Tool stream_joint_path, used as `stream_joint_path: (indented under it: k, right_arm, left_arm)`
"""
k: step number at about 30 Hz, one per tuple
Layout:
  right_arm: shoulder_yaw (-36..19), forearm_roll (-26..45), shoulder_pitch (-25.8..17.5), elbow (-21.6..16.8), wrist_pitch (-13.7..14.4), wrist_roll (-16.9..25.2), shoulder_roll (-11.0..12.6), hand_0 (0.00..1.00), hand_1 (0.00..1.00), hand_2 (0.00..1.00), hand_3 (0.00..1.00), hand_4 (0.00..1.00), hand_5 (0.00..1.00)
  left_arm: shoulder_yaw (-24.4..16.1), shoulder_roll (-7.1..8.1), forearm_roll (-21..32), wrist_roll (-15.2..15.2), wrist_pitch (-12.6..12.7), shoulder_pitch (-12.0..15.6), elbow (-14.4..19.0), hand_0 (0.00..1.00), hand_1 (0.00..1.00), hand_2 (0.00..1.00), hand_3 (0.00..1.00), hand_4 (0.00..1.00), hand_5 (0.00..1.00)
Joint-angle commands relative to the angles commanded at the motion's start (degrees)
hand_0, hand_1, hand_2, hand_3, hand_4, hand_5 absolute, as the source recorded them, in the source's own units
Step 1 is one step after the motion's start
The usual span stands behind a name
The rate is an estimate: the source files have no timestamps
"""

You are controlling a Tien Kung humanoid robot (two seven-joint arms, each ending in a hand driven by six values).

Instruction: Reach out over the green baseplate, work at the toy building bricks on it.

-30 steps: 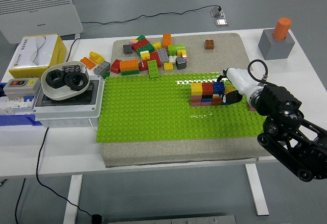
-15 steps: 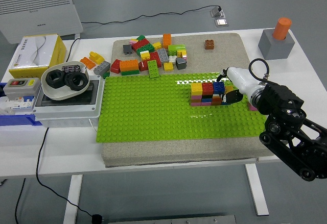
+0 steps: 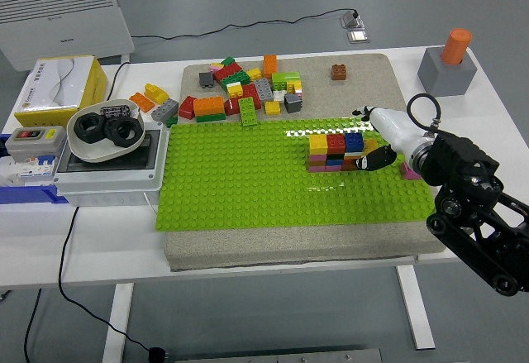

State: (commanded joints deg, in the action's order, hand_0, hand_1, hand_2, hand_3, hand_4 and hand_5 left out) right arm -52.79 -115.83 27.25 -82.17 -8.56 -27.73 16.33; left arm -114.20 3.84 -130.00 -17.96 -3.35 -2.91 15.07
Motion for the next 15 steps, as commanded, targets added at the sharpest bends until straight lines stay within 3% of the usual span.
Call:
stream_joint_path:
  k: [4, 5, 10, 11, 15]
  right_arm:
    - [-0.75, -1.21, -1.19, -2.23, 0.75, 0.3, 0.59, 0.804, 0.805, 0.863, 0.894, 0.955, 0.306]
    - [-0.91, -1.74, -1.6, -3.01, 0.82, 0.29, 0.84, 0.8, 0.799, 0.854, 0.786, 0.946, 0.378]
    - [-1.05, -4.71, -3.78, -6.61, 0.91, 0.26, 2.42, 0.8, 0.799, 0.854, 0.786, 0.946, 0.378]
    - [-0.99, -5.08, -4.09, -7.05, 1.03, 0.32, 2.65, 0.804, 0.796, 0.847, 0.645, 0.943, 0.508]
    - [-0.43, -5.69, -4.66, -7.38, 1.92, 0.85, 2.91, 0.804, 0.796, 0.847, 0.645, 0.943, 0.508]
  left_arm:
    - [-0.04, 0.04, 0.0, -0.01, -0.01, 0.0, 0.01, 0.772, 0.704, 0.613, 0.468, 0.562, 0.445]
    - [-0.03, 0.05, 0.0, -0.01, -0.02, -0.01, 0.01, 0.772, 0.704, 0.614, 0.469, 0.562, 0.445]
    - [-0.14, 0.15, 0.0, 0.03, 0.08, 0.0, 0.08, 0.772, 0.704, 0.614, 0.469, 0.562, 0.445]
    - [-0.17, 0.15, 0.0, 0.04, 0.1, 0.0, 0.09, 0.772, 0.704, 0.614, 0.466, 0.561, 0.445]
    - [-0.22, 0.12, 0.0, 0.07, 0.17, -0.03, 0.12, 0.772, 0.704, 0.614, 0.466, 0.561, 0.445]
